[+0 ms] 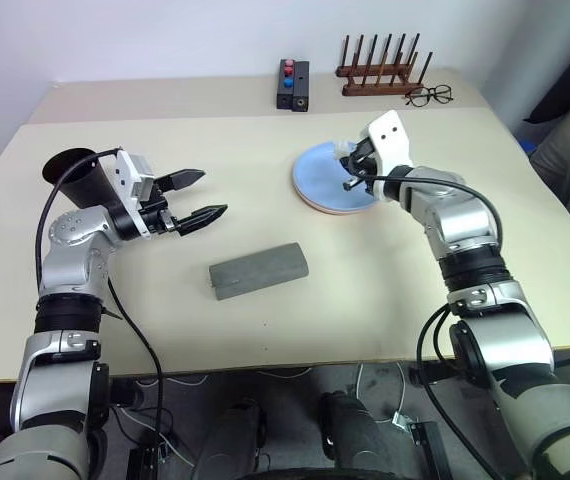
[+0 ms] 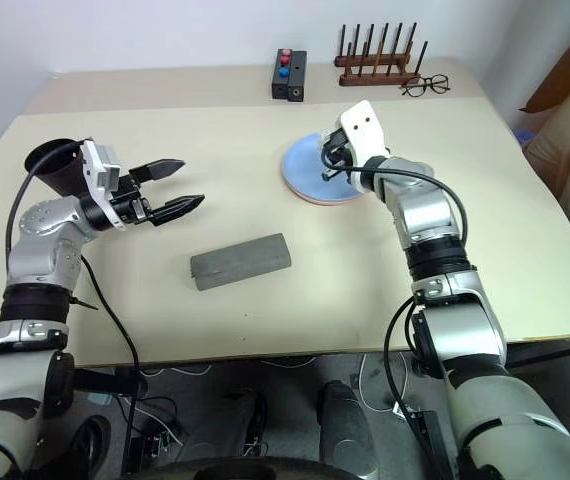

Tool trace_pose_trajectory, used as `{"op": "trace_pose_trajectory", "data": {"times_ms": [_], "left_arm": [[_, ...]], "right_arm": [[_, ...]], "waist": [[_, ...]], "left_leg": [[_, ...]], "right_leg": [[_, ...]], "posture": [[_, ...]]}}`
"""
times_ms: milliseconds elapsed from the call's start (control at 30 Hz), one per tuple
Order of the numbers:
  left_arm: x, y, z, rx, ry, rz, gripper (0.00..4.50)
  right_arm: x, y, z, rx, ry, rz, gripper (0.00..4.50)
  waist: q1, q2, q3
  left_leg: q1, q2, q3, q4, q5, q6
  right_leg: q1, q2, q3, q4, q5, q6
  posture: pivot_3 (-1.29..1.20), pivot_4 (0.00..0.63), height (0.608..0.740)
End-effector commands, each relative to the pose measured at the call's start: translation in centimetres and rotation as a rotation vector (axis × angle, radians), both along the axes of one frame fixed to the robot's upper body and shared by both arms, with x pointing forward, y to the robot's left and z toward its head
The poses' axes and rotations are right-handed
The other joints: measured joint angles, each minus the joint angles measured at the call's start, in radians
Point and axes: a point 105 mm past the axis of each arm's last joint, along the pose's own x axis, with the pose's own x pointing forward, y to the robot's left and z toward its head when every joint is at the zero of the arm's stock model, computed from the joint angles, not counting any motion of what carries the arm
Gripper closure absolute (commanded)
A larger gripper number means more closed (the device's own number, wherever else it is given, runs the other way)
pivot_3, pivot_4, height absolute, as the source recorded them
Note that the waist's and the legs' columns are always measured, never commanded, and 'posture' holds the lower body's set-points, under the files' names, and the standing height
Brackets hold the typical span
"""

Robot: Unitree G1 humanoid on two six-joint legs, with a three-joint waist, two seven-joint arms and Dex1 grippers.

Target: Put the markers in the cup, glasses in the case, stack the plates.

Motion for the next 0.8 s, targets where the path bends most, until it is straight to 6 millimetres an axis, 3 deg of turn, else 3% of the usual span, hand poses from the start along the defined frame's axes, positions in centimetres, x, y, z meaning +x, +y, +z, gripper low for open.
{"op": "trace_pose_trajectory", "data": {"times_ms": [33,100,267,333,467,600,800], "left_arm": [[-0.5,0.1,1.3,0.018,-0.065,0.024,0.0],[-0.7,0.3,1.4,0.011,-0.067,0.032,0.0],[-1.2,0.6,1.6,0.007,-0.072,0.038,0.0],[-1.3,1.0,1.7,0.006,-0.073,0.037,0.0],[-1.9,0.9,2.1,-0.005,-0.09,-0.001,0.0],[-2.8,1.3,2.2,-0.006,-0.062,-0.086,0.0],[-4.0,1.3,1.4,0.004,0.011,-0.187,0.0]], "right_arm": [[1.0,-0.1,0.5,-0.038,-0.029,-0.003,4.16],[1.3,-0.5,-0.1,-0.056,-0.019,-0.013,3.59],[1.4,-1.1,-0.2,-0.074,-0.03,-0.008,1.15],[1.2,-1.1,0.9,-0.016,-0.062,0.013,0.13],[-0.7,-1.8,4.3,0.093,-0.207,0.109,0.06],[-6.0,-4.2,7.0,0.238,-0.299,0.251,0.06],[-14.2,-5.7,4.9,0.169,-0.256,0.401,0.06]], "waist": [[-0.001,0.0,0.0],[-0.001,0.0,0.0],[-0.004,0.001,0.0],[-0.005,0.001,0.0],[-0.005,0.001,0.001],[0.009,0.001,0.001],[0.006,0.001,0.0]], "left_leg": [[0.0,0.0,0.0,0.0,0.0,0.0],[0.0,0.0,0.0,0.0,0.0,0.0],[0.0,0.0,0.0,0.0,0.0,0.0],[0.0,0.0,0.0,0.0,0.0,0.0],[0.0,0.0,0.0,-0.001,0.0,-0.001],[0.0,0.0,-0.001,-0.001,0.0,0.0],[0.001,0.001,-0.002,-0.001,-0.003,0.006]], "right_leg": [[0.0,0.0,0.0,0.0,0.0,0.0],[0.0,0.0,0.0,0.0,0.0,0.0],[0.0,0.0,0.0,0.0,0.0,0.0],[-0.001,0.001,0.0,0.0,0.0,0.0],[-0.001,0.001,0.0,0.0,0.0,0.0],[0.0,0.001,0.0,-0.001,0.0,0.0],[0.003,0.001,-0.001,-0.004,0.0,0.0]], "posture": [[0.0,0.15,0.74],[0.0,0.15,0.74],[0.0,0.15,0.74],[0.0,0.15,0.74],[0.0,0.15,0.74],[0.0,0.15,0.74],[0.0,0.15,0.74]]}}
